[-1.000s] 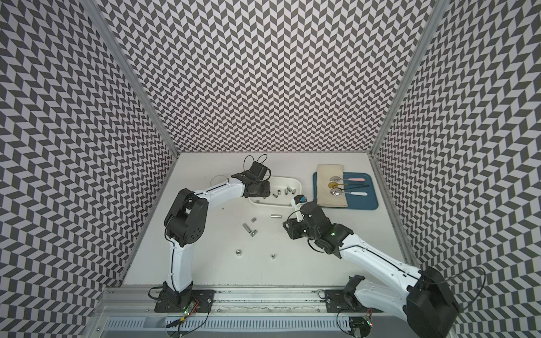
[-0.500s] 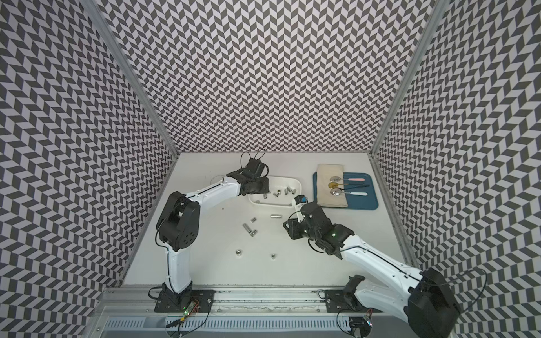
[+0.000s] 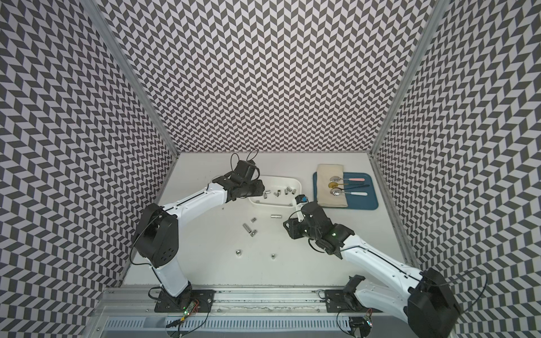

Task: Put the socket on the desktop into the storage box
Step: Pick up the socket head at the center of the board.

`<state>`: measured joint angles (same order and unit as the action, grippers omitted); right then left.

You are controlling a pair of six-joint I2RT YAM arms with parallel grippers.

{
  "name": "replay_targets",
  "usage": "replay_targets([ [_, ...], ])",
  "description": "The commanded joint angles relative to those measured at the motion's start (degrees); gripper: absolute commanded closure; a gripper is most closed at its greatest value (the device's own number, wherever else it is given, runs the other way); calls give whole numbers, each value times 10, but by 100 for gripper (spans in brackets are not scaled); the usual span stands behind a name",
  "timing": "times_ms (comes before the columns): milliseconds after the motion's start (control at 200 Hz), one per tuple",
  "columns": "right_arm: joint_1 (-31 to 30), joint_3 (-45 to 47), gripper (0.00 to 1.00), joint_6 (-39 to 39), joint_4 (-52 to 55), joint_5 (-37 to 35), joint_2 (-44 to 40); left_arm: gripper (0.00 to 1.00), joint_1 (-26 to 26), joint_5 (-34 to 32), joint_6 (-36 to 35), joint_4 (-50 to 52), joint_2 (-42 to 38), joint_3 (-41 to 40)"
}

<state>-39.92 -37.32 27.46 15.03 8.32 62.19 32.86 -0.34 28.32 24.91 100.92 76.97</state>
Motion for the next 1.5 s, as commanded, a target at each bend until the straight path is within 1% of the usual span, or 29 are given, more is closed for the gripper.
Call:
replay_targets([
  [0,3,-10,59,-7,-6,-8,4,58,-2,20,-6,-16,-47,-26],
  [175,4,-20,58,-16,2,2,11,58,-3,44,-11,-17,-106,-84],
  [230,4,-21,58,-21,2,9,13,55,-6,54,-11,-17,-127,-107],
  [501,-7,-39,58,-33,41,28,26,55,-23,149,-25,-19,-228,-232],
  [626,-29,-46,58,-32,56,27,36,55,-26,169,-30,-10,-265,-282],
  [846,-96,-53,57,-20,78,14,81,55,-31,190,-21,-8,-321,-353],
  [996,-133,-62,57,-13,98,5,115,55,-32,201,-17,2,-345,-376],
  [1192,-166,-81,57,-10,126,-12,156,56,-33,202,-4,26,-367,-365],
  [1492,-188,-122,57,-16,159,-27,222,56,-33,201,17,34,-387,-375],
])
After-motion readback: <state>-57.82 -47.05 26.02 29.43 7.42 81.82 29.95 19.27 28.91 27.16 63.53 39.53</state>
